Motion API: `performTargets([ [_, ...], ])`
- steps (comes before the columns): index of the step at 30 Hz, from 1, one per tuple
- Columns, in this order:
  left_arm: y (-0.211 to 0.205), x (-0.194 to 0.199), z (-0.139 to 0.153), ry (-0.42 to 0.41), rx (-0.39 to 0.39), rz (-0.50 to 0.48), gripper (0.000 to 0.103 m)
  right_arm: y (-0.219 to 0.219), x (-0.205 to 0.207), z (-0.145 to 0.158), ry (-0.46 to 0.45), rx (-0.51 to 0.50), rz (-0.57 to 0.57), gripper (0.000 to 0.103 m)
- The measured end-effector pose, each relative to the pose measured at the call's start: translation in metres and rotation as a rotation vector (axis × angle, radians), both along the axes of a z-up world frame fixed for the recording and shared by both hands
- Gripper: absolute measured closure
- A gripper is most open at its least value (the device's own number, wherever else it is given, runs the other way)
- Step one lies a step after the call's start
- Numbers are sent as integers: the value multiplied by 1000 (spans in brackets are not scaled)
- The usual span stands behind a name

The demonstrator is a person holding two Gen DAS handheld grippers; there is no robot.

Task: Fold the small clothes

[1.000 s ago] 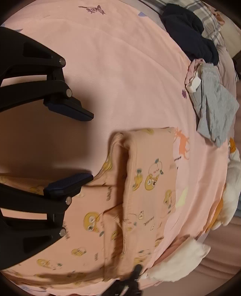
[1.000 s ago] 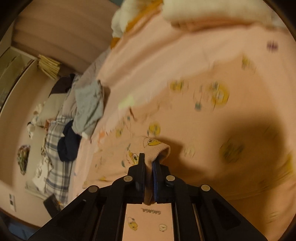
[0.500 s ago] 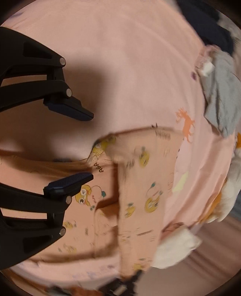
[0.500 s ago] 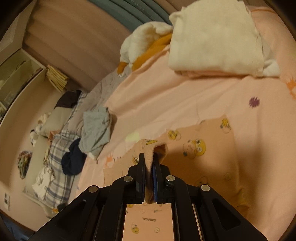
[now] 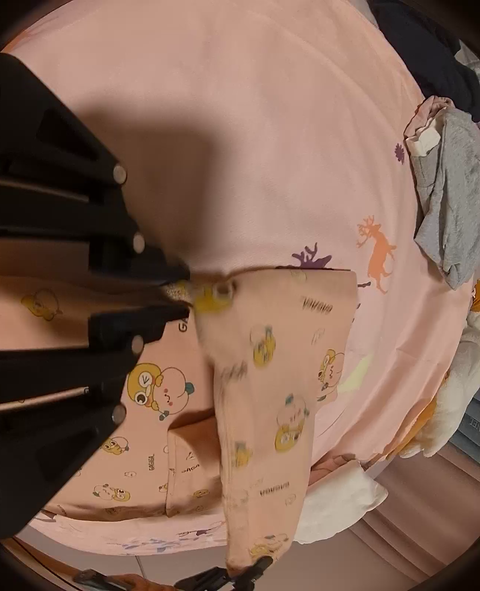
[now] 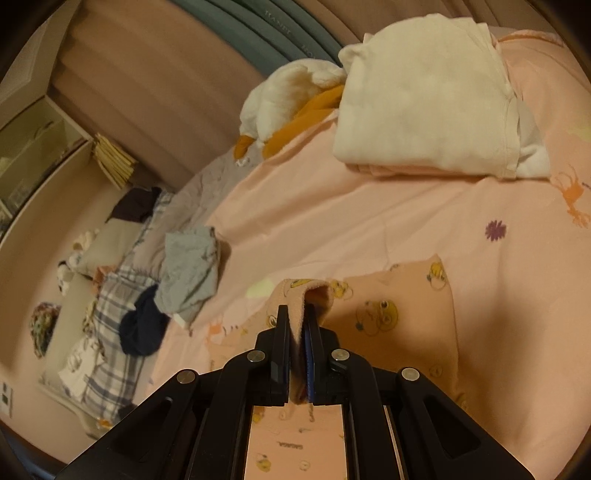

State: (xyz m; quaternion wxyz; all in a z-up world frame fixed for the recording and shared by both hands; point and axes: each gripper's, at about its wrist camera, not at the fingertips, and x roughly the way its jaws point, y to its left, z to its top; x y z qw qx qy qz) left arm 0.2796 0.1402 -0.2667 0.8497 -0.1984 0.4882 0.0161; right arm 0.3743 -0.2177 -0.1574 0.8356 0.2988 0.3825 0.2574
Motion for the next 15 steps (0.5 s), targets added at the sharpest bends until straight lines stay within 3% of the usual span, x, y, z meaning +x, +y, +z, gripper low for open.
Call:
performTargets([
  [5,0,-3,5,-20,55,8,91,-29,1,15,-40,18,-53,98],
  [9,-8,-4,1,-42,159,2,89,-53,1,15,-52,-55,-121,101],
  [12,-29,-7,1,-60,295,-32,89,-69,2,-4,15,-29,-143,101],
  [15,-34,-6,-2,-59,356,-45,88,-72,0,-27,81,-12,-92,101],
])
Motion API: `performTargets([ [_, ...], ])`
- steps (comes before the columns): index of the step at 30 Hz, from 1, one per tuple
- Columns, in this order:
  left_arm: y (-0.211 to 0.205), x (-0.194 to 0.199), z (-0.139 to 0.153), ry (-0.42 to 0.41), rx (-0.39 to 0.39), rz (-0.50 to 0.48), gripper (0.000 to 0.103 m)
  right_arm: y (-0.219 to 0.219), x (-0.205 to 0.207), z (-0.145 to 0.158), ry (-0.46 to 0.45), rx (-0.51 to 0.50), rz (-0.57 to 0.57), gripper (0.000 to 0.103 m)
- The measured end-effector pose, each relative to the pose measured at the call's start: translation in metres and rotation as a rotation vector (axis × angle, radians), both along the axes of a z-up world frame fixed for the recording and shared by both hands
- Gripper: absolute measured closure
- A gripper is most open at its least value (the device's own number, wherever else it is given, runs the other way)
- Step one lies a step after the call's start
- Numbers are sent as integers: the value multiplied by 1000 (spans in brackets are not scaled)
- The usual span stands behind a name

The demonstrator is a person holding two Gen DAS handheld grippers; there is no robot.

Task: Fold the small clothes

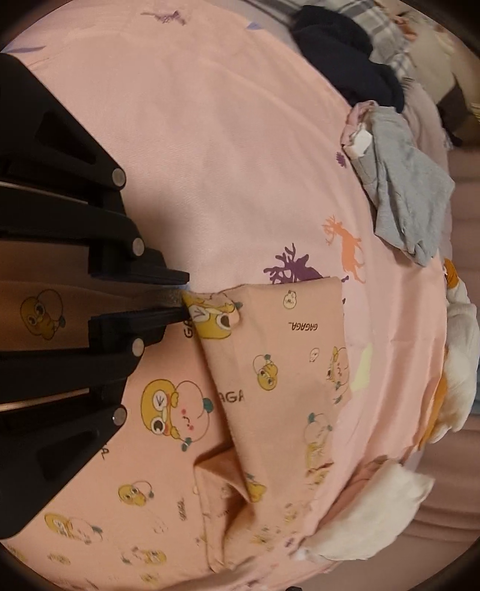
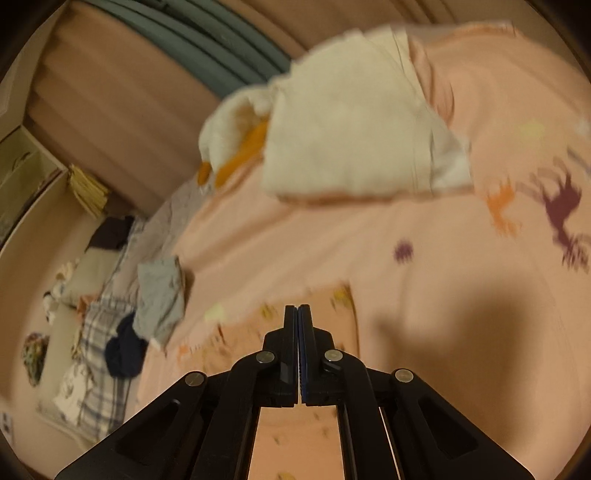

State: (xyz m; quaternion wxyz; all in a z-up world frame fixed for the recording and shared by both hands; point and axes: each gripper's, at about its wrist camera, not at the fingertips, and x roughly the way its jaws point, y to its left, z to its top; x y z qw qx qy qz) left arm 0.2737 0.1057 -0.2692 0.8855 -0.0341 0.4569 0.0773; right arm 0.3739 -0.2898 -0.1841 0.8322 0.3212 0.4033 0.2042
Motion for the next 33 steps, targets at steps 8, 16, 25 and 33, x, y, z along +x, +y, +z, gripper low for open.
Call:
performTargets([
  [8,18,2,-1,12,-149,36,87,52,-1,-24,106,-101,192,79],
  [16,4,-4,-2,-4,-69,-5,85,60,12,-56,165,-183,165,73],
  [25,12,-2,-4,-7,-113,-1,84,44,11,-50,119,-43,132,96],
  [33,13,-3,-5,-23,-123,3,82,75,12,1,12,11,172,96],
])
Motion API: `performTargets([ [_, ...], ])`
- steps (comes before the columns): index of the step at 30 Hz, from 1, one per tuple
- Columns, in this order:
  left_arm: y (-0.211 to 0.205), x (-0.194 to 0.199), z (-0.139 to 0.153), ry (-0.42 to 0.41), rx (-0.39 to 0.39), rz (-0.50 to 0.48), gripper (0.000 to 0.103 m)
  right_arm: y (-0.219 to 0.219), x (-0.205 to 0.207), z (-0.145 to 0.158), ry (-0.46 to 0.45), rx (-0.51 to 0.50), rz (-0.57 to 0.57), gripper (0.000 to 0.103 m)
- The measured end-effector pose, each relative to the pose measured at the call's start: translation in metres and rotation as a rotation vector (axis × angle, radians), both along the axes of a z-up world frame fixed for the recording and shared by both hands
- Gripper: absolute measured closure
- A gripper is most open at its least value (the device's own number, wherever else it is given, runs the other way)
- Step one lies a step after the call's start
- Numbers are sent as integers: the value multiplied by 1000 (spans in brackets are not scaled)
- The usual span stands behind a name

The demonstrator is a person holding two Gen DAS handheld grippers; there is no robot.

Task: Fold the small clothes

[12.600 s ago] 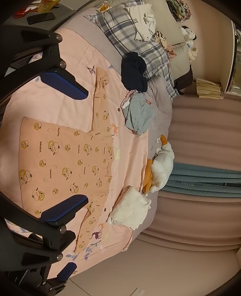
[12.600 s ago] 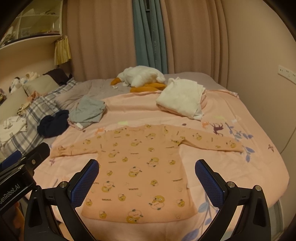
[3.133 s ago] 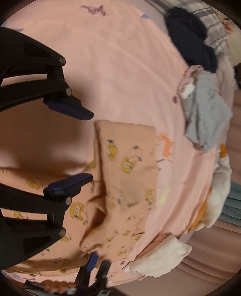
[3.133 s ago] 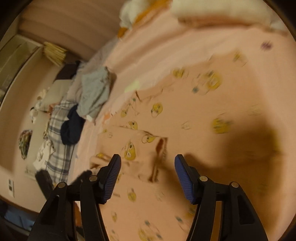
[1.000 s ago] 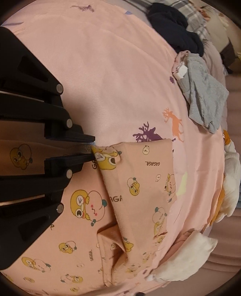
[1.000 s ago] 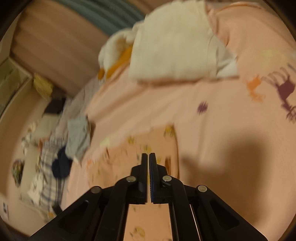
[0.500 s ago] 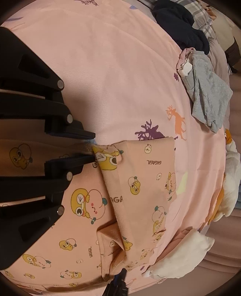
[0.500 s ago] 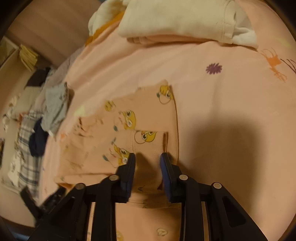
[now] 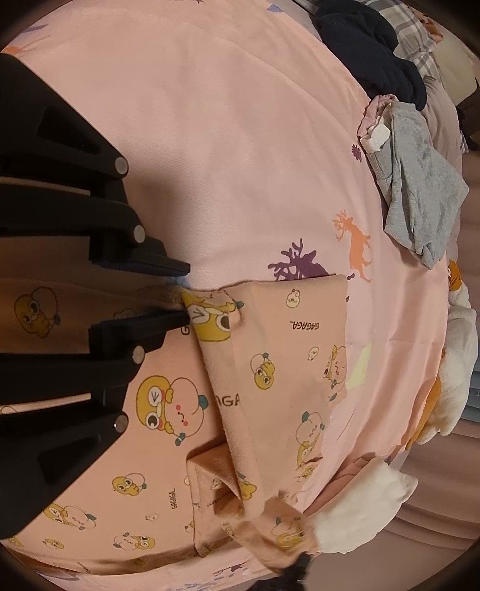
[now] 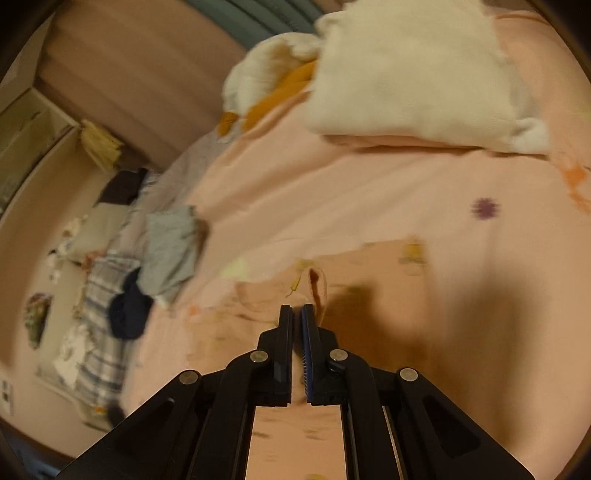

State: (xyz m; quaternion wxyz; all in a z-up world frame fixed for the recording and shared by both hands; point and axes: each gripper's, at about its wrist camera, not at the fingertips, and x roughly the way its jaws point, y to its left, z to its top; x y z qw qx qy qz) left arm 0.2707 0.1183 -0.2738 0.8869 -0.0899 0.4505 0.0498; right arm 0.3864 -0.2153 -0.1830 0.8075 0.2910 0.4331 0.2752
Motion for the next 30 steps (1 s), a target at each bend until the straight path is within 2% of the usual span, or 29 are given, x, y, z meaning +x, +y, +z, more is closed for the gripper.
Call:
performTargets([
  [3,0,0,0,-6,-4,2,81,37,1,20,-37,30,59,96],
  [8,6,-1,0,-15,-54,23,79,148,-8,68,-128,107,291,100],
  [11,9,-2,-1,-32,-100,33,74,240,-26,96,-183,71,457,100],
  [15,5,-2,0,-35,-83,25,72,328,-46,100,-177,31,611,100],
  [16,5,-2,0,-35,-84,22,72,335,-48,98,-174,15,630,100],
  [18,8,-4,1,-40,-113,17,66,330,-49,91,-174,-29,620,100],
  [21,16,-7,10,-17,-193,-14,60,294,-41,84,-184,-103,548,98],
  [23,21,-14,25,-42,-231,-17,59,253,-32,75,-175,-152,463,90],
  [25,25,-21,40,-86,-308,-55,50,215,-25,65,-155,-198,381,62],
  [26,26,-22,45,-94,-350,-77,46,194,-23,60,-144,-214,335,57],
  [28,26,-19,55,-113,-420,-111,45,154,-21,47,-129,-195,259,55],
  [30,21,-11,63,-129,-404,-106,43,120,-23,30,-86,-166,204,55],
])
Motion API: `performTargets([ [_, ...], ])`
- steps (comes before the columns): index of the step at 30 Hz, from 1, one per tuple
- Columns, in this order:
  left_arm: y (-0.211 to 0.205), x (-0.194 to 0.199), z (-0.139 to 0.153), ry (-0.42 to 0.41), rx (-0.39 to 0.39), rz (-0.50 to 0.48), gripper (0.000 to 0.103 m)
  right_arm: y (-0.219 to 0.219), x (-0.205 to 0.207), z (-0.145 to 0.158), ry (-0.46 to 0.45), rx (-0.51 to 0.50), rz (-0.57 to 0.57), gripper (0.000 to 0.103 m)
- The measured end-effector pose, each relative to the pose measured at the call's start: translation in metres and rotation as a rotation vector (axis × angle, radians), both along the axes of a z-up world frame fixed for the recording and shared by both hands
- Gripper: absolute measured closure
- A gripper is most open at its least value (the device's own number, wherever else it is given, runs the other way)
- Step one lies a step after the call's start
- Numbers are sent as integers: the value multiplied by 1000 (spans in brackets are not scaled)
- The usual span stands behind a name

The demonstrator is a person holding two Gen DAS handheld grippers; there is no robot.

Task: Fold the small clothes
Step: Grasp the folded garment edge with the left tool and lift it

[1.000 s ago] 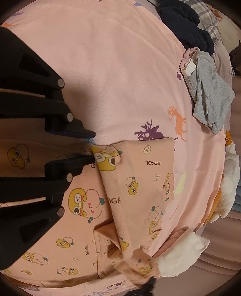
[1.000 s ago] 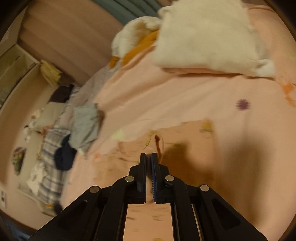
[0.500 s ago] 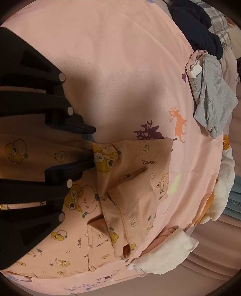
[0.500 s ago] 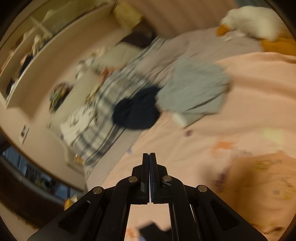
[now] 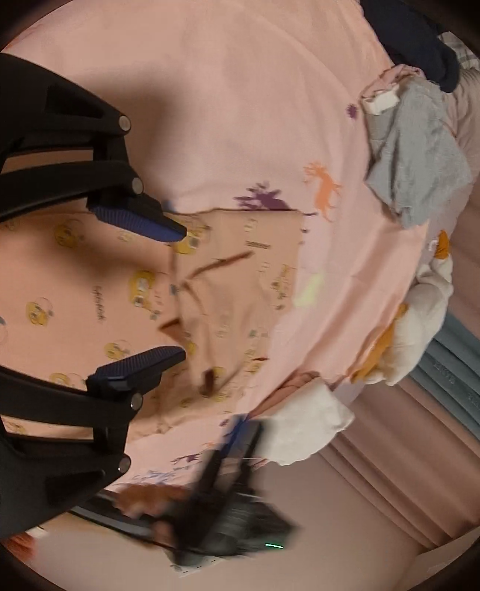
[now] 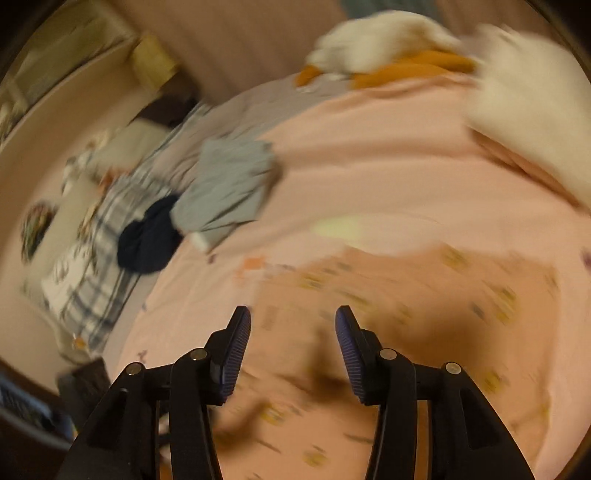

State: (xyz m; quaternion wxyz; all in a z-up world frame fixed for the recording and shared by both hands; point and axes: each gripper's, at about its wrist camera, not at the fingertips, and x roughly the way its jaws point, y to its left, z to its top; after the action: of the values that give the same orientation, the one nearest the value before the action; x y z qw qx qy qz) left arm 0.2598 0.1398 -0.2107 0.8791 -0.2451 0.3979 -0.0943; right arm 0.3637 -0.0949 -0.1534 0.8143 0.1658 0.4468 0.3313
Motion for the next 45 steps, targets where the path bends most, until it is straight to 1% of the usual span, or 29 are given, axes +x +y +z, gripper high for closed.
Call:
performTargets([
  [1,-3,5,2,-7,4,-4,43,-12,-1,-6,20,-6,-23,55],
  [3,-5,22,0,6,-36,-13,41,-33,-6,-20,53,-42,-70,55],
  [6,-1,60,-22,127,-214,-13,44,-59,-16,-41,94,-54,-124,55],
  [7,-1,71,-29,158,-256,-17,45,-64,-18,-46,106,-49,-132,55],
  [8,-4,77,-35,184,-277,-25,47,-71,-22,-52,120,-44,-136,55],
  [10,-11,88,-46,236,-276,-43,47,-77,-26,-58,132,-61,-146,55],
  [11,-14,92,-50,261,-262,-48,48,-79,-27,-59,131,-76,-150,55],
  [12,-16,92,-52,269,-245,-40,50,-81,-29,-61,125,-95,-153,55],
  [14,-13,86,-46,235,-237,0,50,-88,-29,-65,121,-115,-158,55],
  [16,-7,80,-37,194,-174,44,48,-92,-29,-70,129,-120,-153,55],
  [18,-2,77,-32,189,-114,58,46,-93,-29,-73,131,-116,-146,55],
  [19,0,79,-35,197,-124,51,46,-93,-30,-74,127,-116,-147,55],
  [20,1,81,-39,215,-159,30,45,-93,-30,-74,122,-116,-146,55],
  [22,1,89,-59,283,-297,-6,46,-90,-32,-75,116,-120,-144,55],
  [23,-1,90,-64,297,-338,-8,47,-89,-32,-76,114,-123,-144,55],
  [24,-4,93,-67,292,-358,1,47,-87,-33,-76,110,-129,-144,55],
  [26,-6,92,-65,271,-355,7,47,-85,-34,-77,106,-134,-138,55],
  [28,-7,95,-64,274,-368,15,51,-85,-34,-76,101,-139,-133,55],
  [30,-5,96,-65,270,-379,29,76,-86,-35,-77,99,-138,-131,55],
  [31,-5,95,-65,267,-371,35,78,-86,-35,-78,100,-136,-134,55],
  [33,-6,94,-60,245,-347,34,90,-87,-35,-79,102,-126,-141,55],
  [36,-4,90,-40,175,-261,56,93,-88,-38,-80,103,-124,-142,55],
  [38,4,91,-31,148,-277,60,93,-88,-39,-78,106,-130,-140,55],
  [41,32,85,-13,107,-275,125,93,-90,-41,-77,119,-123,-143,55],
  [44,75,69,5,55,-262,220,94,-88,-44,-71,104,-99,-127,55],
  [45,96,61,10,40,-265,258,93,-85,-44,-68,95,-97,-115,55],
])
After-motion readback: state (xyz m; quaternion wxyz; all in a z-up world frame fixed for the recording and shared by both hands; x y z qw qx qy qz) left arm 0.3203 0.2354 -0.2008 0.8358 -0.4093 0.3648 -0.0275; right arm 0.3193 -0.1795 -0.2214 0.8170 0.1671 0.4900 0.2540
